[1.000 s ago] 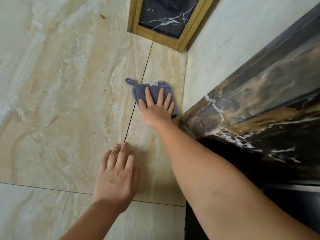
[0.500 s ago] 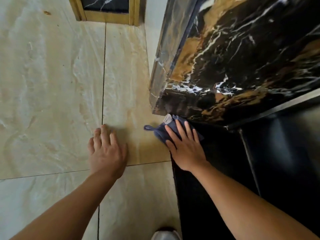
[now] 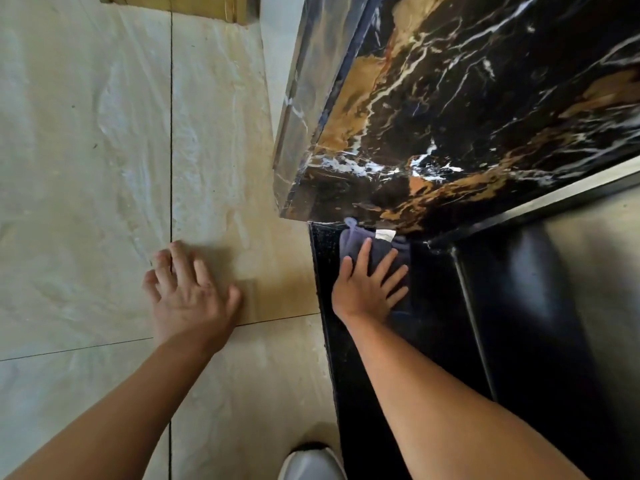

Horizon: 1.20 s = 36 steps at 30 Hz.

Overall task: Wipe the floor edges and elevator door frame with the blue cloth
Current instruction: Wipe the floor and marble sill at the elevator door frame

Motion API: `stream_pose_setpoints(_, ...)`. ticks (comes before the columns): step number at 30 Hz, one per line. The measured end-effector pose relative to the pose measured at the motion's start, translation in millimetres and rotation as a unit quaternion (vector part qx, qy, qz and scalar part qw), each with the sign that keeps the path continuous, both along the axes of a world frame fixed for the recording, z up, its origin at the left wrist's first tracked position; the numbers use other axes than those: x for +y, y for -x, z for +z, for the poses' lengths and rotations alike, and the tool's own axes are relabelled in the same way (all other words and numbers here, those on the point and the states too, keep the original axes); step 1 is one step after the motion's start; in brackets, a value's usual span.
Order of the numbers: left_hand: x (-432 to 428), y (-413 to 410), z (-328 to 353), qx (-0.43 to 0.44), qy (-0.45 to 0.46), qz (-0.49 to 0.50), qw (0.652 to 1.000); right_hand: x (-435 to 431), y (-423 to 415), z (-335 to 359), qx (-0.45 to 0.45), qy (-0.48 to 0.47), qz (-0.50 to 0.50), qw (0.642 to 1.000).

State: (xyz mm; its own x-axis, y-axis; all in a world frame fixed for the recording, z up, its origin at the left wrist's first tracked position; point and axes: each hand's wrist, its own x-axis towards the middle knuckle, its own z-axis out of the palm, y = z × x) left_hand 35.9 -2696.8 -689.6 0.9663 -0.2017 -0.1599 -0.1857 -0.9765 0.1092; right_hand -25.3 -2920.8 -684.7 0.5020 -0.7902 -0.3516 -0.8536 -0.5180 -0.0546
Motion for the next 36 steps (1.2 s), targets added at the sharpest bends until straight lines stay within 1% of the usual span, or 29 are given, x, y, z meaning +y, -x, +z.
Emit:
stream_pose_setpoints(2,-3.4,-0.2,1.9,0.003,-0.011,0.006,1.000,51.2,-11.7,-3.7,-0.033,0.005,0.111,0.993)
stream_pose_setpoints(5,2.1,0.8,2.0,0.011,-0.020,-0.004,1.000,110.0,-21.1,-4.9,-0.070,-0.034,0.289,0.954)
stream_pose_setpoints(7,9.3,0.8,0.3,0.004,-0.026,-0.028,0.999,111.0,-19.4,-4.9,-0.079,-0.028,0.356,0.930)
stream_pose_setpoints(9,15.2,1.3,-1.8,-0.005,-0.026,-0.044,0.999,87.3,-11.0,-5.7,-0.091,-0.002,0.391,0.916)
stream_pose_setpoints(10,16.2,1.1,-2.7,-0.007,-0.026,-0.047,0.999,70.9,-4.2,-6.4,-0.093,0.011,0.386,0.918)
stream_pose_setpoints(12,14.7,1.0,-4.6,-0.008,-0.034,-0.043,0.998,33.8,13.4,-8.0,-0.079,0.041,0.330,0.940)
stream_pose_setpoints(14,13.5,1.6,-5.2,-0.007,-0.036,-0.038,0.999,-5.8,34.1,-8.3,-0.049,0.050,0.242,0.968)
stream_pose_setpoints(16,14.2,0.6,-6.2,-0.012,-0.035,-0.041,0.998,-38.2,49.1,-6.3,-0.013,0.043,0.142,0.989)
stream_pose_setpoints(18,15.6,-1.0,-6.4,-0.014,-0.034,-0.041,0.998,-49.5,46.5,-4.2,0.003,0.034,0.042,0.999)
stream_pose_setpoints(20,14.6,0.0,-6.7,-0.013,-0.032,-0.042,0.999,-35.8,27.1,-2.3,0.003,0.017,-0.053,0.998)
stream_pose_setpoints(21,14.2,0.1,-6.7,-0.012,-0.032,-0.041,0.999,-21.2,13.6,-2.3,-0.001,0.008,-0.071,0.997)
stream_pose_setpoints(22,13.2,-0.1,-6.7,-0.010,-0.033,-0.038,0.999,-3.8,2.4,-2.9,-0.004,0.002,-0.054,0.999)
stream_pose_setpoints(23,12.3,-0.3,-6.5,-0.006,-0.033,-0.036,0.999,15.3,-5.1,-4.1,-0.012,0.005,-0.003,1.000)
stream_pose_setpoints(24,11.7,-0.6,-6.4,-0.004,-0.031,-0.034,0.999,35.6,-9.1,-5.0,-0.023,0.010,0.071,0.997)
stream_pose_setpoints(26,12.3,-0.1,-6.1,-0.003,-0.029,-0.037,0.999,69.4,-9.4,-6.6,-0.050,0.004,0.215,0.975)
stream_pose_setpoints(27,13.3,-0.2,-5.9,-0.004,-0.031,-0.039,0.999,79.6,-7.8,-7.6,-0.062,-0.002,0.272,0.960)
stream_pose_setpoints(29,14.6,-1.6,-5.8,-0.005,-0.036,-0.045,0.998,79.5,-3.8,-9.3,-0.078,-0.009,0.342,0.936)
stream_pose_setpoints(31,16.6,-0.6,-4.1,-0.010,-0.032,-0.048,0.998,59.6,1.0,-9.8,-0.079,0.010,0.402,0.912)
stream_pose_setpoints(33,17.8,-0.5,-1.2,-0.014,-0.042,-0.055,0.997,28.1,8.6,-9.0,-0.073,0.037,0.435,0.897)
stream_pose_setpoints(34,18.7,-0.6,0.1,-0.014,-0.052,-0.056,0.997,10.3,12.0,-7.5,-0.066,0.044,0.427,0.901)
stream_pose_setpoints(36,19.3,-1.4,2.2,-0.004,-0.063,-0.055,0.996,-24.2,21.6,-5.8,-0.050,0.050,0.363,0.929)
